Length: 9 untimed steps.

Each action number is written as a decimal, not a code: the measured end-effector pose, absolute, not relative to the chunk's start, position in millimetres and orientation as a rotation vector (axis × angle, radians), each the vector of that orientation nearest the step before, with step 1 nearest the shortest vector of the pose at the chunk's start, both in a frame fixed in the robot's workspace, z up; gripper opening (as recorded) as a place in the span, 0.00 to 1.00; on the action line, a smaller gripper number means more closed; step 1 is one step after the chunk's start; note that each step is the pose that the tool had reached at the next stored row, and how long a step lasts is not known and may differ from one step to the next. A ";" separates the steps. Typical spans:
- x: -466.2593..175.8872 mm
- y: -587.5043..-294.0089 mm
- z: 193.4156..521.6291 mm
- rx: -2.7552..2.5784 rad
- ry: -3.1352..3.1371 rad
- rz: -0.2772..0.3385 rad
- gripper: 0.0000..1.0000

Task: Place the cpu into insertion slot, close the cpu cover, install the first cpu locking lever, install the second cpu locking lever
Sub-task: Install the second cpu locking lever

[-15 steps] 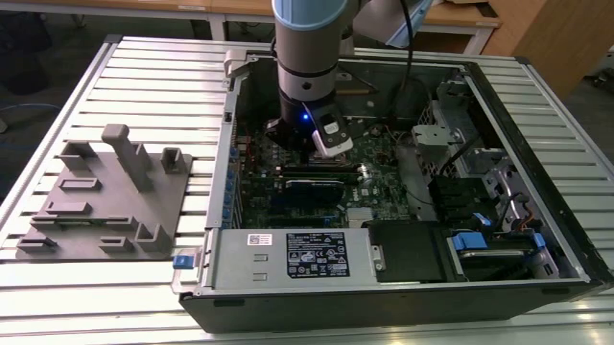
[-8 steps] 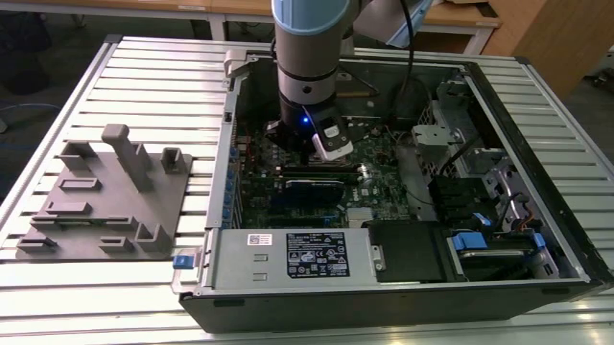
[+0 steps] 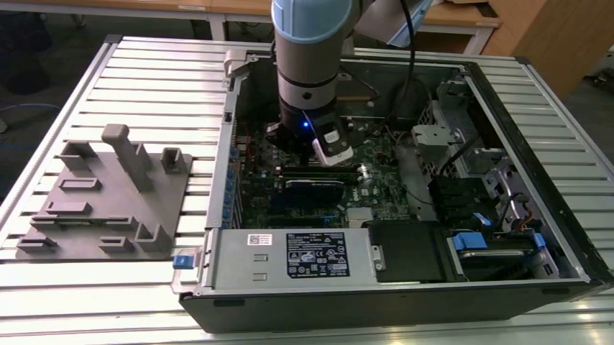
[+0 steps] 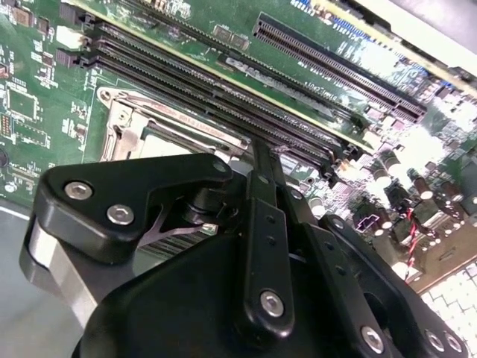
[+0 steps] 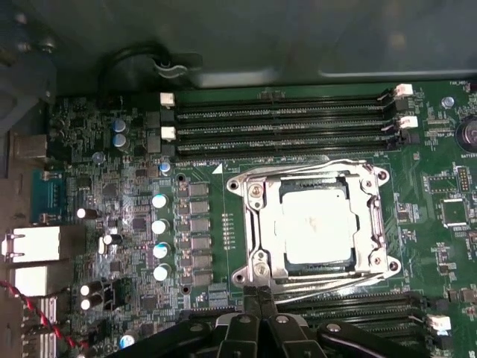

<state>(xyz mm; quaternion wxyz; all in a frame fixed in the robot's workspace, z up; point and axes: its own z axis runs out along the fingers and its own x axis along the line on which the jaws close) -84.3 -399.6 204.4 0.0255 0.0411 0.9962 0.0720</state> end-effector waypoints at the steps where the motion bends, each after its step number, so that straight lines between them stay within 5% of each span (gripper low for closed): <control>1: -84.3 -399.5 203.2 0.127 3.080 0.226 0.10; 9: -84.8 -399.6 196.8 0.128 3.077 0.270 0.10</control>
